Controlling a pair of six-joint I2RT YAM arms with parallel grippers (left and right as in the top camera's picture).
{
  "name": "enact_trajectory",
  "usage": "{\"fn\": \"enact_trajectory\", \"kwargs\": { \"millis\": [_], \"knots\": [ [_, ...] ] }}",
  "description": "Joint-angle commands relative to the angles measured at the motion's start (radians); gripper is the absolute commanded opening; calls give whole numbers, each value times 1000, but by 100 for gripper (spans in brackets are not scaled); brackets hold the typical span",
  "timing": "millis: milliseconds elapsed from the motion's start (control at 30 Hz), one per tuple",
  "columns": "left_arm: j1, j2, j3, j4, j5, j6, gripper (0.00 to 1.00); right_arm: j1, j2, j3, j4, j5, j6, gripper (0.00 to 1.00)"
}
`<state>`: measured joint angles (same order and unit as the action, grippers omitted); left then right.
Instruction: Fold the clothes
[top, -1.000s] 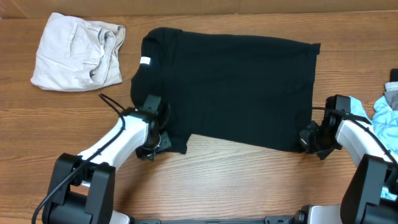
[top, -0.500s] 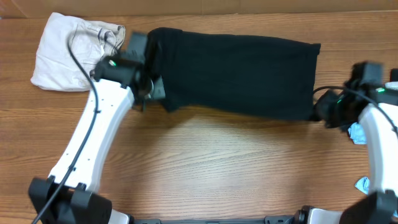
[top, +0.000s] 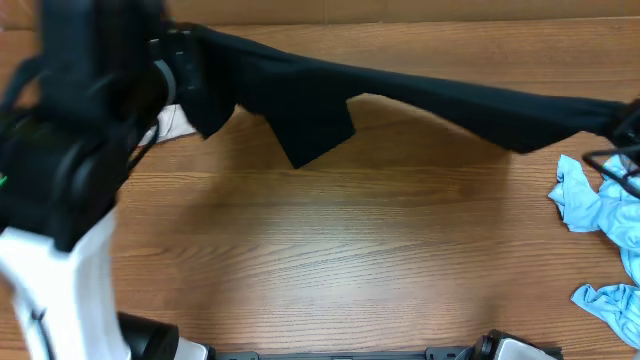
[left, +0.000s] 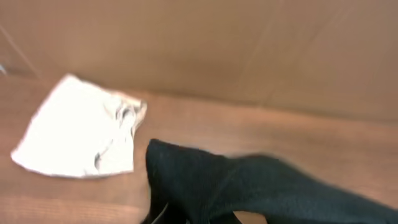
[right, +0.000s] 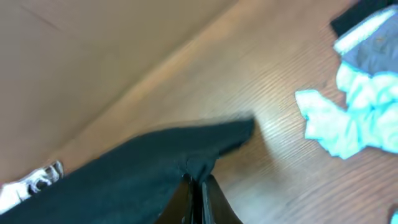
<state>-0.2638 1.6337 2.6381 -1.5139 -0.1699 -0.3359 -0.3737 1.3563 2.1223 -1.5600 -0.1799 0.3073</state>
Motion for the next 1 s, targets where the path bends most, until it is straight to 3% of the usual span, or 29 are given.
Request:
{"fn": "enact_trajectory", "kwargs": {
  "millis": [0,167,400,700,967],
  "knots": [
    [3,-70,136,-31,-48,39,4,-15,-13,164,-50,18,-28,4],
    [3,-166,203,-47,-51,57,4,-15,-21,384,-134,29,-48,4],
    [3,-302,205,-17,-74,71,4,-15,-117,500,-134,29,-42,4],
    [3,-353,198,-47,-139,72,4,-14,-206,481,-134,30,-47,4],
    [3,-246,103,-65,-179,73,4,-14,-124,257,-129,28,-90,4]
  ]
}}
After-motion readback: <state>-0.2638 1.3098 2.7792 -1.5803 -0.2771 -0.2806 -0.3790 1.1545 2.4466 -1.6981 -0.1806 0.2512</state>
